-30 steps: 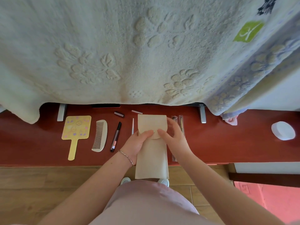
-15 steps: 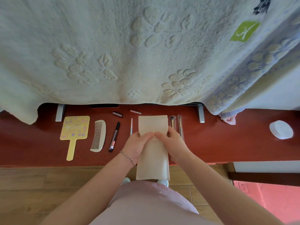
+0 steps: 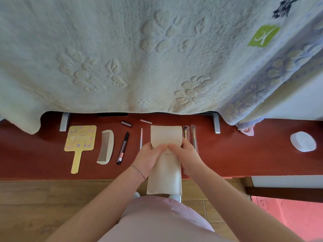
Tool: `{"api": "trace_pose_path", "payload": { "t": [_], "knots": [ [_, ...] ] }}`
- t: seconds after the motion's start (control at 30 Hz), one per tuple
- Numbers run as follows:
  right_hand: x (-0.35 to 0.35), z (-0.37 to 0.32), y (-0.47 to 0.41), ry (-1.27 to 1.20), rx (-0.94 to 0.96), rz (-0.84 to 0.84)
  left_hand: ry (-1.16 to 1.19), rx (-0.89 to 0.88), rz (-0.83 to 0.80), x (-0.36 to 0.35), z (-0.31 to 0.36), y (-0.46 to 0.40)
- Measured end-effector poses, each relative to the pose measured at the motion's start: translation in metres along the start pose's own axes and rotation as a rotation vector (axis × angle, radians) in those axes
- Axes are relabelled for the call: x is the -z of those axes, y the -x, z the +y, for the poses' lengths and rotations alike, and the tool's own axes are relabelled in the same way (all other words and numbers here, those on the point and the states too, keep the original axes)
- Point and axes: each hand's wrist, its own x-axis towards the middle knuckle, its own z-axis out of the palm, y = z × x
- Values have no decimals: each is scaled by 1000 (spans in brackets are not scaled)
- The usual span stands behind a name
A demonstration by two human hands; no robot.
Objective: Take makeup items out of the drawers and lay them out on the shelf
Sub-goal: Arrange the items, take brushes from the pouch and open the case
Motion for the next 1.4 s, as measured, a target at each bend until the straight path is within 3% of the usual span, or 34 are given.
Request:
{"api": "trace_pose_path", "payload": {
  "t": [0.17,0.8,1.07,1.4],
  "knots": [
    [0,3,-3,-46,-29,-14,177,78,-108,-1,7,2],
    [7,0,-10,-122,13,-94,259,53,-202,4,9,0],
    [9,-3,-10,-128,35,-115,227,6,-175,3,9,-3],
    [3,2,-10,-52,65,-79,41,-77,-12,0,2,-5]
  ]
}}
